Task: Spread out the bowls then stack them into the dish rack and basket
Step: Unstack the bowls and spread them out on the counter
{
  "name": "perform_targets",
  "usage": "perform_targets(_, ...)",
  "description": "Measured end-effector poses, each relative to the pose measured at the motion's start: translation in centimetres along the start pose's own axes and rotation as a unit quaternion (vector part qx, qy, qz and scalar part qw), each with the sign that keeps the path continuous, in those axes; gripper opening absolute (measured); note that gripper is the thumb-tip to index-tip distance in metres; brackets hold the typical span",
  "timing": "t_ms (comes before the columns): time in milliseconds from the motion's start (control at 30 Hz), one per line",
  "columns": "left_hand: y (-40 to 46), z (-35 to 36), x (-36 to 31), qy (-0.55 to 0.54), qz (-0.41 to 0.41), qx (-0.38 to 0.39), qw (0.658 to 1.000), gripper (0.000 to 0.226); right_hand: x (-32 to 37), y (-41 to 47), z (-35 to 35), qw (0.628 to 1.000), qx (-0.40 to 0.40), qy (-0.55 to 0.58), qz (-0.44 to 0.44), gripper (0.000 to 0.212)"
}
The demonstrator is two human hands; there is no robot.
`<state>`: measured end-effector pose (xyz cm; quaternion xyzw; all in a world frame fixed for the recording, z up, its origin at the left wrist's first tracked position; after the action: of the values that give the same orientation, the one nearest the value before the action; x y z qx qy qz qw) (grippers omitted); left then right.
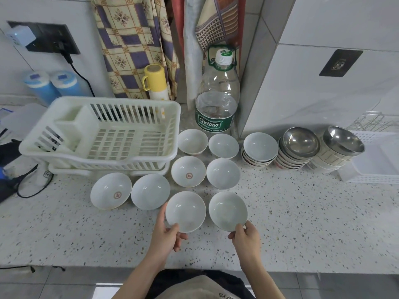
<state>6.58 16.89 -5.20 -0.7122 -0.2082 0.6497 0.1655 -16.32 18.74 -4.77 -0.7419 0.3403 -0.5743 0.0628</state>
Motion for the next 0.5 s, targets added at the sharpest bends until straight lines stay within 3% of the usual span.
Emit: perform_targets(500, 0.69, 0.46, -0.12, -0.007, -0.008, -0.001, 1.0, 0.073, 0.22, 0.49, 0.27, 1.0, -0.006, 0.006, 0.006, 0.021)
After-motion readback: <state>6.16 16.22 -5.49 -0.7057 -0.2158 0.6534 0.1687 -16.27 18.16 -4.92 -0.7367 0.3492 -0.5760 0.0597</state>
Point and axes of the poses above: each hand's wrist, its own y-axis towards the middle knuckle, its own z-axis out of the palm, x = y × z, the point moved 3 cm from there along y, towards the middle knuckle
